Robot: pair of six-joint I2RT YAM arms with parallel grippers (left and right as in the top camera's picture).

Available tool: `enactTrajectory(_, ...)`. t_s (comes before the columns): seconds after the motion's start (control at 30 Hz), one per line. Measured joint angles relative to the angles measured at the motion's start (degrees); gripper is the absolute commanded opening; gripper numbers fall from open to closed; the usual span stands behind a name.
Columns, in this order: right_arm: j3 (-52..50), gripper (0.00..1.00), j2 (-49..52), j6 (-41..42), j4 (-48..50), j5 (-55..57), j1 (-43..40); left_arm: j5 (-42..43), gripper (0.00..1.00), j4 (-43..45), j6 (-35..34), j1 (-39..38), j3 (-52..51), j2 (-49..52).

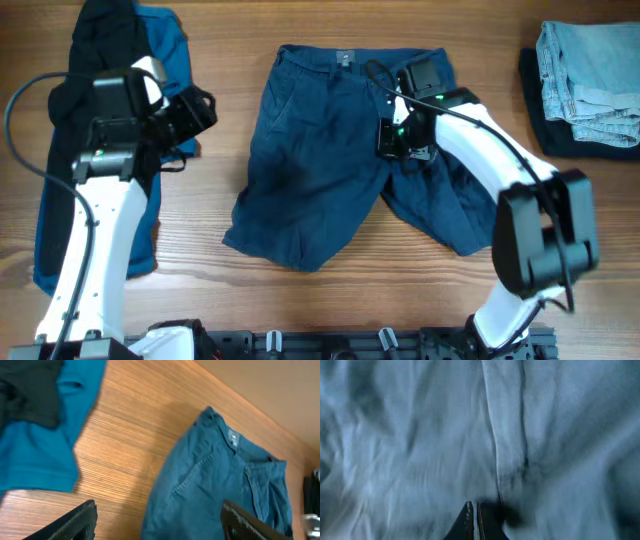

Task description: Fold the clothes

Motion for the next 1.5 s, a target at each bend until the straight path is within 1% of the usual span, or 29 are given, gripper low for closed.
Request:
enactTrajectory(0.1,0.0,0.04,4.7,0.0,7.4,1.6,0.0,0.0,0.84,-0.1,0.0,1.4,0.0,-0.3)
enactTrajectory(0.17,0.3,0.04,7.4,-0.2,14.4,2.6,0.0,0.0,0.89,0.0,0.0,1.7,0.0,-0.3)
enactTrajectory(0.33,0.7,0.04,10.4,-1.0,27.0,3.9,0.0,-1.7,0.93,0.1,0.0,1.7,0.0,-0.3)
enactTrajectory(0.4,0.8,0.04,11.2,-3.0,30.5,3.4,0.0,-2.4,0.93,0.1,0.0,1.7,0.0,-0.3)
enactTrajectory(0.47,0.8,0.05,11.9,-7.3,33.1,1.3,0.2,-2.8,0.94,0.5,0.0,1.7,0.0,-0.3)
enactTrajectory(0.6,0.8,0.05,12.4,-15.8,33.1,-1.2,2.2,-3.1,0.95,2.0,0.0,1.7,0.0,-0.3)
enactTrajectory(0.73,1.7,0.05,12.7,-21.8,30.6,-1.9,5.3,-3.1,0.95,2.2,0.0,1.7,0.0,-0.3)
enactTrajectory(0.87,3.1,0.04,12.8,-26.2,26.0,-3.1,9.1,-3.1,0.95,2.4,0.0,1.7,0.0,-0.3)
enactTrajectory(0.93,3.4,0.04,12.5,-26.6,23.4,-4.3,10.6,-3.1,0.95,2.5,0.2,1.7,0.0,-0.3)
enactTrajectory(0.97,3.4,0.09,12.0,-26.1,21.4,-5.1,11.1,-3.1,0.96,2.5,0.4,1.7,0.0,-0.3)
enactTrajectory(1.0,3.3,0.21,11.6,-25.4,20.0,-5.4,11.2,-3.1,0.96,2.5,0.6,1.7,0.0,-0.3)
enactTrajectory(1.03,3.1,0.39,10.8,-24.5,17.9,-6.2,11.2,-3.1,0.96,2.5,0.8,1.7,0.0,-0.3)
enactTrajectory(1.13,2.4,0.62,5.7,-22.5,14.2,-8.5,9.2,-1.7,0.96,5.0,2.7,1.2,0.0,0.1)
enactTrajectory(1.17,2.4,0.66,1.7,-21.5,14.0,-9.1,7.7,-0.9,0.95,6.3,3.1,0.7,0.0,1.0)
enactTrajectory(1.23,2.5,0.68,-6.2,-20.4,13.7,-9.7,5.3,0.5,0.91,8.3,3.6,-0.1,0.1,3.3)
enactTrajectory(1.27,2.8,0.68,-12.3,-19.9,13.4,-10.0,3.5,2.0,0.89,9.9,4.1,-0.8,0.1,5.5)
enactTrajectory(1.3,3.1,0.68,-15.3,-19.8,12.9,-10.2,2.7,2.8,0.88,10.7,4.4,-1.3,0.2,7.3)
enactTrajectory(1.33,3.5,0.68,-19.4,-19.7,11.9,-10.2,1.8,3.4,0.88,11.7,4.8,-1.9,0.2,9.2)
enactTrajectory(1.37,3.7,0.68,-22.4,-19.5,11.2,-10.3,1.3,4.4,0.90,13.5,5.6,-2.8,0.2,12.1)
enactTrajectory(1.43,4.0,0.66,-25.1,-19.5,9.1,-10.5,1.4,5.2,0.94,16.5,6.8,-4.4,0.2,17.6)
enactTrajectory(1.5,4.0,0.63,-25.4,-19.4,6.4,-10.8,1.5,6.0,0.96,21.4,7.7,-6.0,0.2,23.4)
